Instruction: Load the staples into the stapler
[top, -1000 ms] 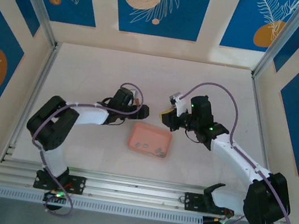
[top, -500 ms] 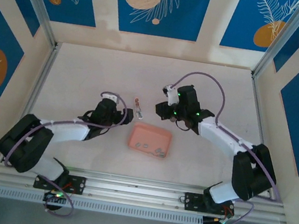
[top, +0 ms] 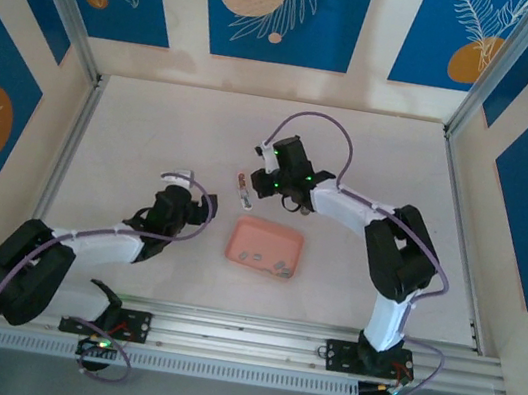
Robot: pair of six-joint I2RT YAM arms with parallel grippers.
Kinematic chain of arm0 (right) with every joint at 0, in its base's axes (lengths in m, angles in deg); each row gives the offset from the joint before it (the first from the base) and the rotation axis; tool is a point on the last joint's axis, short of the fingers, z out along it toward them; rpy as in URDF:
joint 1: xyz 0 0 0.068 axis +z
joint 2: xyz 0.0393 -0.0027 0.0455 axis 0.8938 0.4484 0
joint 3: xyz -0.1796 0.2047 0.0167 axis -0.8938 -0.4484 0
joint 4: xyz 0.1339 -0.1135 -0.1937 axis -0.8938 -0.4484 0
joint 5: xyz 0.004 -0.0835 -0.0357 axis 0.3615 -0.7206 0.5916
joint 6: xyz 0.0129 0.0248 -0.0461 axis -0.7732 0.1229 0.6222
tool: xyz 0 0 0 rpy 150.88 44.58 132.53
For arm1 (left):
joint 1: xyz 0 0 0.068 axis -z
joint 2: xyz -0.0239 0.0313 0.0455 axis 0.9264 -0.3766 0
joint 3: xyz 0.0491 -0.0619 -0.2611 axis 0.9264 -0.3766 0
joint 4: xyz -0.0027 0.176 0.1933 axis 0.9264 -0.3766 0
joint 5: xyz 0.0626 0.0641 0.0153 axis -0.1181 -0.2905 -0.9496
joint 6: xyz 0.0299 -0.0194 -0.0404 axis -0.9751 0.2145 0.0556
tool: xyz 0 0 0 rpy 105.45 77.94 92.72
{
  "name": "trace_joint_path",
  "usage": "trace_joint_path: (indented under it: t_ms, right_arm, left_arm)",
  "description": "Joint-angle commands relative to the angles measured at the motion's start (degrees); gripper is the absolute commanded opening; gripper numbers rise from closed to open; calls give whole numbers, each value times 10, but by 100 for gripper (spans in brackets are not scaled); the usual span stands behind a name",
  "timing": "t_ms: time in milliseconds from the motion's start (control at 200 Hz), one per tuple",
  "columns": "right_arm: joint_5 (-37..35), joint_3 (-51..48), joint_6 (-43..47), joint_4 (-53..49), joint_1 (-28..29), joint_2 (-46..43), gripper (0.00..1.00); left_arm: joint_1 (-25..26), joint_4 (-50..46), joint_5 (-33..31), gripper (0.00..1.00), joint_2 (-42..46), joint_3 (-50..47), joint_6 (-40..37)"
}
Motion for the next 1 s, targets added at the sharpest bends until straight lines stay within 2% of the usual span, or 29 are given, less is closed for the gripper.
trace_joint_path:
  t_ms: [0, 165, 995]
  right_arm:
    - [-24, 26, 15, -11, 5, 17, 13]
    - [-32, 24, 19, -9, 19, 27, 13]
    - [-33, -2, 1, 8, 47, 56, 13]
  left_arm:
    - [-8, 7, -20, 93, 7, -5, -5]
    - [-12, 7, -22, 92, -1, -8, 17]
    - [-15, -13, -12, 92, 8, -5, 23]
